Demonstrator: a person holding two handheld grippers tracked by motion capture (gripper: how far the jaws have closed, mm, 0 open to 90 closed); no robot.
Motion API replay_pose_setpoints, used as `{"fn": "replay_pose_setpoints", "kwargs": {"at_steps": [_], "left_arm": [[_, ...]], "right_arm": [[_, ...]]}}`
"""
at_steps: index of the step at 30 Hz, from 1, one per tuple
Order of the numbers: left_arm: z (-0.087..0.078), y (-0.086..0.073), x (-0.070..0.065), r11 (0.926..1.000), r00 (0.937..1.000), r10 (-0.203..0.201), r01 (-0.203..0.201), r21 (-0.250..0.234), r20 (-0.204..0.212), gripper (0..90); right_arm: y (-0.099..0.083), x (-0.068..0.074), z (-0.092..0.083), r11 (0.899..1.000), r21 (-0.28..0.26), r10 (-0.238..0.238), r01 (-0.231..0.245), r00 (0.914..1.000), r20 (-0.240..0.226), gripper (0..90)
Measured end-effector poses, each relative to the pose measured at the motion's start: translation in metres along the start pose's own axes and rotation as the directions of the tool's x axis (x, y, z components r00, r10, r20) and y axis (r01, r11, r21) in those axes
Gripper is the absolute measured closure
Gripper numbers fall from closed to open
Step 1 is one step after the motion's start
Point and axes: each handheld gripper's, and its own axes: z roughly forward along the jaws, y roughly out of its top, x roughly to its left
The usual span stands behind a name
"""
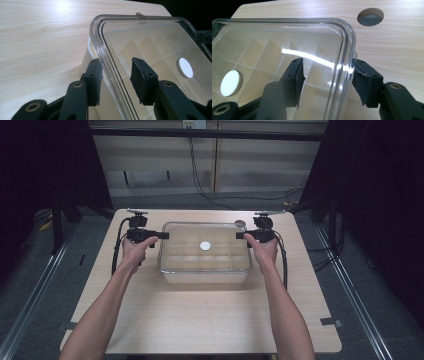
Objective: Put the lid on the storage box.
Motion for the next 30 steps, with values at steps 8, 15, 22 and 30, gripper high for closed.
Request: {"fn": "replay_pose_setpoints", "kwargs": {"at_steps": [8,15,22,30], "left_arm": [[0.005,-0.002,0.003,0.9997,0.9997,-0.023,0.023,0.005,0.006,59.5],[0.007,-0.004,0.006,0.9993,0.9994,-0.032,0.031,0.019,0.015,58.8],[0.01,-0.005,0.007,0.999,0.9991,-0.039,0.038,0.024,0.019,57.2],[0.011,-0.005,0.006,0.9995,0.9996,-0.026,0.025,0.021,0.009,56.4]], "right_arm": [[-0.002,-0.002,0.004,1.0,0.008,0.011,-0.011,0.9999,0.004,44.0],[-0.005,-0.003,0.007,1.0,0.005,0.017,-0.017,0.9998,0.006,44.0],[-0.007,-0.003,0.006,1.0,-0.001,0.019,-0.019,0.9998,0.011,44.0],[-0.008,-0.004,0.005,1.0,-0.002,0.015,-0.015,0.9997,0.019,45.1]]}}
